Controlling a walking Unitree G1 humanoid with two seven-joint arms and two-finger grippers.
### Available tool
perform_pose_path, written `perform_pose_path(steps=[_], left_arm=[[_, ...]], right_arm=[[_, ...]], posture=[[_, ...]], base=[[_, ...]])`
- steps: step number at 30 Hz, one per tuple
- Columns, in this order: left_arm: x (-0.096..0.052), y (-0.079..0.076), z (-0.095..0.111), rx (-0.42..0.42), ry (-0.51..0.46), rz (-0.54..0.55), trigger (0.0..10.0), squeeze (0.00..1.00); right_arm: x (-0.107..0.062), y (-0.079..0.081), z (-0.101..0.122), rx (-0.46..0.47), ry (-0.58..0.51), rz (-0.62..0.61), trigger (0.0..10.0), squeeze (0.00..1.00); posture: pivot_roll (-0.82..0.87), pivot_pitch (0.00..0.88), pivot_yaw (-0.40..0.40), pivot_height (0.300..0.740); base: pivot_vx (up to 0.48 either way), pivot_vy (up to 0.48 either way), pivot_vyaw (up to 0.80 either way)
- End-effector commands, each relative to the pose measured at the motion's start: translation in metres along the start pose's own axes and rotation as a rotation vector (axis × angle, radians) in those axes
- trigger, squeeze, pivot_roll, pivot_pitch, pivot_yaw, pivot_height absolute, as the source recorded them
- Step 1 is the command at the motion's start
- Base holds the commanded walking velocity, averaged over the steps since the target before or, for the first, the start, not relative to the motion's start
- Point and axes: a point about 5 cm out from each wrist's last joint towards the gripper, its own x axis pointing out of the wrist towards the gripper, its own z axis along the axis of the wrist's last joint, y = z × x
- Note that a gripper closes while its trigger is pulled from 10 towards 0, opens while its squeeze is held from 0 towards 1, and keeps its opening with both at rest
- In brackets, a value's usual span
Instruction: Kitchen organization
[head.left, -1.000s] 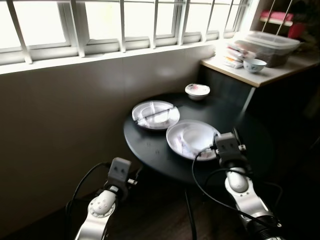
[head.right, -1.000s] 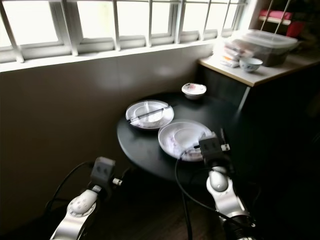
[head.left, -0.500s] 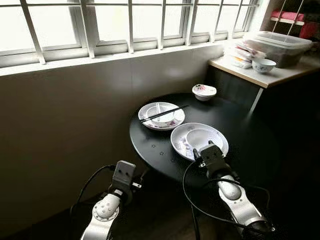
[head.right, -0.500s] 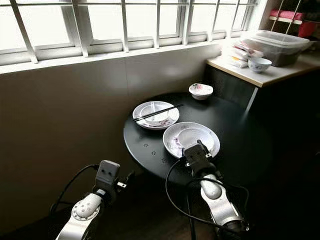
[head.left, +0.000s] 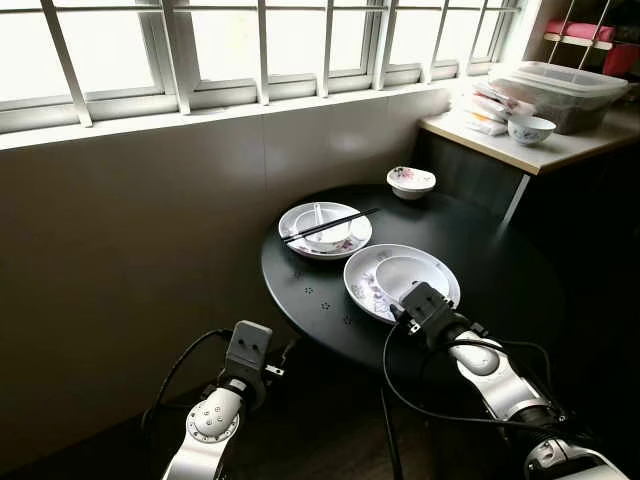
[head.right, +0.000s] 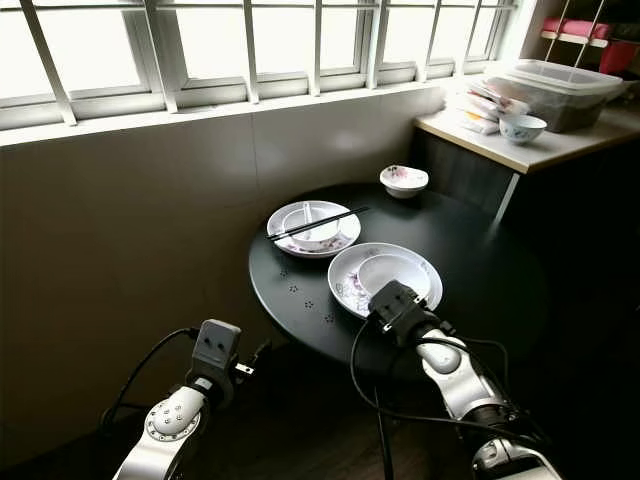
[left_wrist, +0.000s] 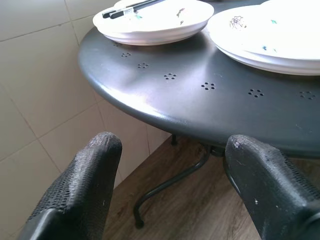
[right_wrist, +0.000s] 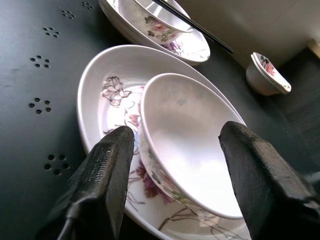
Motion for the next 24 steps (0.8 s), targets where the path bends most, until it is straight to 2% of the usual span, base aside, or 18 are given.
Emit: perform_pose_path(steps=[1, 4, 9, 11, 15, 24], left_arm=[[0.001, -0.001, -0.001, -0.007, 0.000, 0.002, 10.0, 0.00], [0.001, -0.001, 0.000, -0.009, -0.001, 0.002, 10.0, 0.00], [0.001, -0.001, 0.000, -0.009, -0.001, 0.004, 10.0, 0.00], [0.001, 0.000, 0.000, -0.009, -0.001, 0.005, 10.0, 0.00], [0.001, 0.001, 0.000, -0.008, 0.000, 0.007, 10.0, 0.00], [0.002, 0.004, 0.000, -0.005, 0.005, 0.009, 10.0, 0.00]], right_arm=[[0.000, -0.013, -0.002, 0.041, 0.018, -0.017, 10.0, 0.00], [-0.001, -0.024, -0.008, 0.090, 0.070, 0.015, 10.0, 0.00], [-0.004, -0.031, -0.013, 0.076, 0.110, 0.106, 10.0, 0.00], [-0.006, -0.037, -0.015, 0.097, 0.122, 0.121, 10.0, 0.00], [-0.008, -0.045, -0.019, 0.088, 0.159, 0.110, 10.0, 0.00], [-0.010, -0.055, -0.023, 0.153, 0.197, 0.065, 10.0, 0.00]], posture=[[0.01, 0.000, -0.027, 0.740], [0.01, 0.000, -0.028, 0.740], [0.02, 0.000, -0.028, 0.740], [0.02, 0.000, -0.029, 0.740], [0.02, 0.000, -0.028, 0.740], [0.03, 0.000, -0.023, 0.740]], base=[[0.000, 0.000, 0.00], [0.000, 0.000, 0.00], [0.000, 0.000, 0.00], [0.000, 0.000, 0.00], [0.000, 0.000, 0.00], [0.000, 0.000, 0.00]])
